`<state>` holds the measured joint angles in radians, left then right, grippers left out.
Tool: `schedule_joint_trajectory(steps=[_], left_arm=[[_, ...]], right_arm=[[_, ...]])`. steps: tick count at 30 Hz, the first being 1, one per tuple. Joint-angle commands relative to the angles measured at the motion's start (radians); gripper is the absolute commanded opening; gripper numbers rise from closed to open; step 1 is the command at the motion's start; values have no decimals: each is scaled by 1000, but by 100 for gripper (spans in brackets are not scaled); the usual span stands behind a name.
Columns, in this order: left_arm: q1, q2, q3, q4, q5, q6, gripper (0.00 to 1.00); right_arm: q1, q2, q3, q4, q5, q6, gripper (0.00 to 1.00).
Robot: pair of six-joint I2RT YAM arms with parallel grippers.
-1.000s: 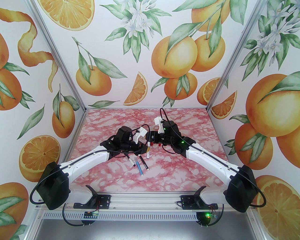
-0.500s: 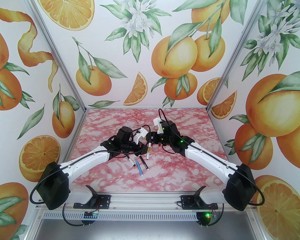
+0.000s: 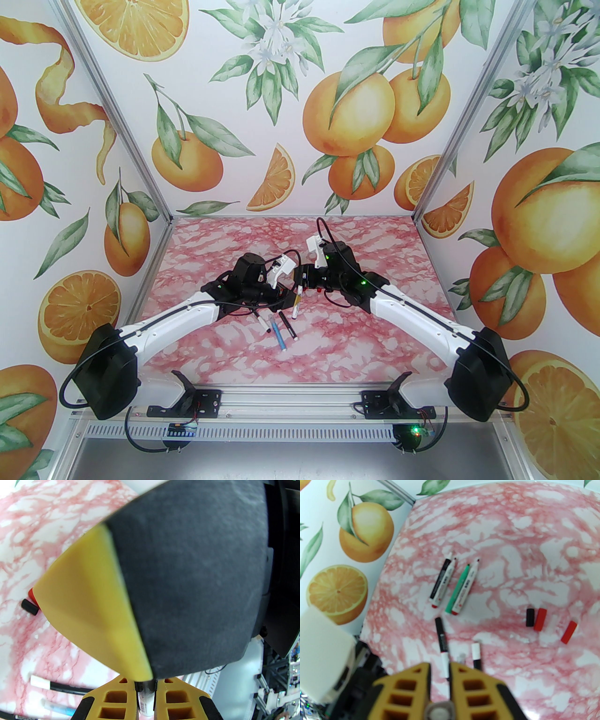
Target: Open the pen caps
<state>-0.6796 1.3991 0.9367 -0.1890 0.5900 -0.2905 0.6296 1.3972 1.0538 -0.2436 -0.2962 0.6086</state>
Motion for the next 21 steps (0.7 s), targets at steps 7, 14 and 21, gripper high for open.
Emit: schedule_joint_trajectory(steps=[7, 14, 21], left_arm=[[-37, -13, -52, 190, -14, -83, 29], [-42, -17, -83, 233, -26, -108, 17], [-43, 1, -92, 289, -17, -130, 19]], right_arm=[[3, -12, 3, 33, 8, 83, 10], [4, -21, 8, 33, 0, 89, 9], [-2, -24, 6, 51, -15, 112, 9]])
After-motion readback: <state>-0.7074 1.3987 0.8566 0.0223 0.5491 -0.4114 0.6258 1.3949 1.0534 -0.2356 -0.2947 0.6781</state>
